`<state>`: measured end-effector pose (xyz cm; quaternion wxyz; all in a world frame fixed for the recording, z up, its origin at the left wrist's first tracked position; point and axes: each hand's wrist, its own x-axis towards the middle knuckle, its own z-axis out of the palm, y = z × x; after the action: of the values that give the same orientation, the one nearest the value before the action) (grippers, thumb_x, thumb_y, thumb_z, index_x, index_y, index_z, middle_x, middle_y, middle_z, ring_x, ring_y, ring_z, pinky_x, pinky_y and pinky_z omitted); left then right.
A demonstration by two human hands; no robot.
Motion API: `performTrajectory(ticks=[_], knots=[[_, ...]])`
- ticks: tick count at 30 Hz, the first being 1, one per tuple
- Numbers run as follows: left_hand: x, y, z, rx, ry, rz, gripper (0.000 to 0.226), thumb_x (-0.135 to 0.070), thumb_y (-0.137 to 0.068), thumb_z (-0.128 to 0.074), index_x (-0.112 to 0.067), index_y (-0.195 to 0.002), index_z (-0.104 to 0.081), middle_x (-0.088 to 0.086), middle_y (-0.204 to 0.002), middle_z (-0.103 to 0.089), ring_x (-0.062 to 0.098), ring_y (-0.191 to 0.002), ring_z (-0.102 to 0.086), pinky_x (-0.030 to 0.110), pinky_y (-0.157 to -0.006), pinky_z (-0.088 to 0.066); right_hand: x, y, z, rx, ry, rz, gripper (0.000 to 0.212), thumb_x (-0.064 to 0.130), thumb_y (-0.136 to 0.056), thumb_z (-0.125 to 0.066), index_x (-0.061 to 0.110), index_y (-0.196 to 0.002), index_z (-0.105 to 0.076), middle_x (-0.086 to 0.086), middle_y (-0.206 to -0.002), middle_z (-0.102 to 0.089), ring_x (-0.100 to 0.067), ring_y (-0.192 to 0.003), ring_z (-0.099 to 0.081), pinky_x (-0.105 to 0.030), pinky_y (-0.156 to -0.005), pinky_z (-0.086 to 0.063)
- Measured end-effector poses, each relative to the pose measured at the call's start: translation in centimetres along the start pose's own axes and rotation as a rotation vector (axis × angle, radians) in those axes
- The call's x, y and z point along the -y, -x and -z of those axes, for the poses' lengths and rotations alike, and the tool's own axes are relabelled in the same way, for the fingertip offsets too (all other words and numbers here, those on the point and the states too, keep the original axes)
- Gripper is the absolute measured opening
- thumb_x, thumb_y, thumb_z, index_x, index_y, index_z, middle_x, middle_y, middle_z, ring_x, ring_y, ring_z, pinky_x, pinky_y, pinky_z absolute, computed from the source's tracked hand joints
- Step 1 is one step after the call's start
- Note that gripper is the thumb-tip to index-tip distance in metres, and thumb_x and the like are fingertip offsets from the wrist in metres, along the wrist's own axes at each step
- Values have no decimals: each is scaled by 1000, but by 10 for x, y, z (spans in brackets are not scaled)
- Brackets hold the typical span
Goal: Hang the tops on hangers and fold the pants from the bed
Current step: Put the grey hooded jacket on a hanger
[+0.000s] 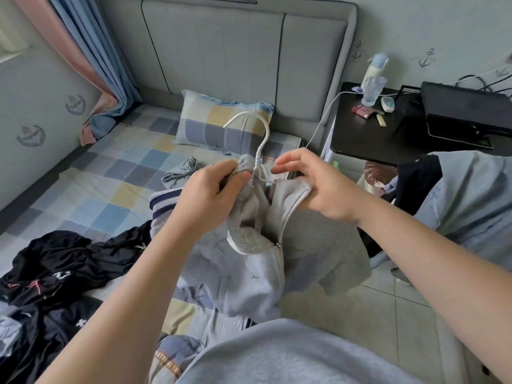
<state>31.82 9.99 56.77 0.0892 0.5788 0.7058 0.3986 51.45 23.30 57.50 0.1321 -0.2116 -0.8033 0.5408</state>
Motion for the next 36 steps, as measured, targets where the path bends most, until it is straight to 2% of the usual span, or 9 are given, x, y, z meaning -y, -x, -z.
performTrajectory(ticks=[5, 9, 14, 18, 21, 25, 29, 33, 36], knots=[[-2, 2, -6, -47, 47, -13, 43, -23, -101, -58, -3, -68, -39, 15, -59, -41, 30, -58, -38, 35, -57, -31, -3, 6, -2, 74, -386, -179, 47, 12, -79, -47, 14, -124, -61, -10, -128, -65, -25, -122, -59, -37, -103, -46], [-7, 1, -15, -14, 1, -67, 40, -26, -100, -54, -8, -66, -42, -1, -63, -42, 25, -66, -41, 40, -73, -36, -1, 0, -13, -10, 53, -127, 39, 50, -91, -65, 13, -102, -69, -6, -96, -70, -13, -90, -64, -30, -89, -49], [-4, 6, -24, -312, -262, 113, 27, -33, -101, -53, -15, -83, -63, -2, -97, -56, 27, -91, -46, 39, -80, -35, 0, -4, -21, -101, 174, -41, 22, 19, -98, -62, 3, -84, -63, -3, -65, -54, -7, -63, -48, -31, -66, -41], [8, 0, -22, -313, 214, 470, 32, -33, -105, -45, -22, -76, -52, -15, -68, -54, 8, -67, -51, 36, -65, -42, 5, -1, -13, -90, 303, -41, 29, 33, -100, -58, 9, -83, -60, -7, -63, -47, -11, -60, -42, -35, -63, -37], [3, -4, -30, -351, 410, 574, 30, -32, -105, -43, -11, -92, -61, 4, -85, -63, 19, -83, -60, 46, -84, -52, 13, -4, -10, -102, 425, -24, 41, 43, -100, -54, 19, -67, -49, 7, -53, -41, -6, -50, -38, -29, -57, -34], [0, -16, -26, -296, 309, 441, 32, -32, -104, -47, -7, -90, -61, 8, -80, -63, 12, -69, -53, 32, -68, -46, 23, -12, 1, -119, 510, -30, 37, 37, -101, -54, 12, -74, -58, 9, -46, -41, -7, -47, -40, -17, -51, -30], [-3, -37, -5, -211, 121, 249, 33, -31, -102, -53, -10, -77, -56, -9, -62, -49, 2, -51, -40, 15, -48, -32, 44, -14, 18, -73, 597, 27, 20, 28, -101, -52, 25, -91, -69, 23, -50, -54, 3, -52, -51, -9, -54, -35], [-13, -64, 25, -252, -38, 93, 20, -27, -99, -57, -14, -90, -69, -4, -70, -63, 7, -63, -55, 19, -58, -41, 60, -12, 34, 33, 709, 61, 23, 30, -100, -53, 25, -96, -75, 21, -64, -64, 6, -66, -57, -12, -66, -42], [-22, -81, 51, -307, 1, -6, 17, -31, -95, -60, -20, -89, -72, -8, -71, -64, 1, -65, -54, 19, -63, -43, 62, -9, 37, 190, 853, 14, 26, 28, -102, -52, 24, -111, -76, 28, -103, -71, 2, -99, -61, -20, -94, -45]])
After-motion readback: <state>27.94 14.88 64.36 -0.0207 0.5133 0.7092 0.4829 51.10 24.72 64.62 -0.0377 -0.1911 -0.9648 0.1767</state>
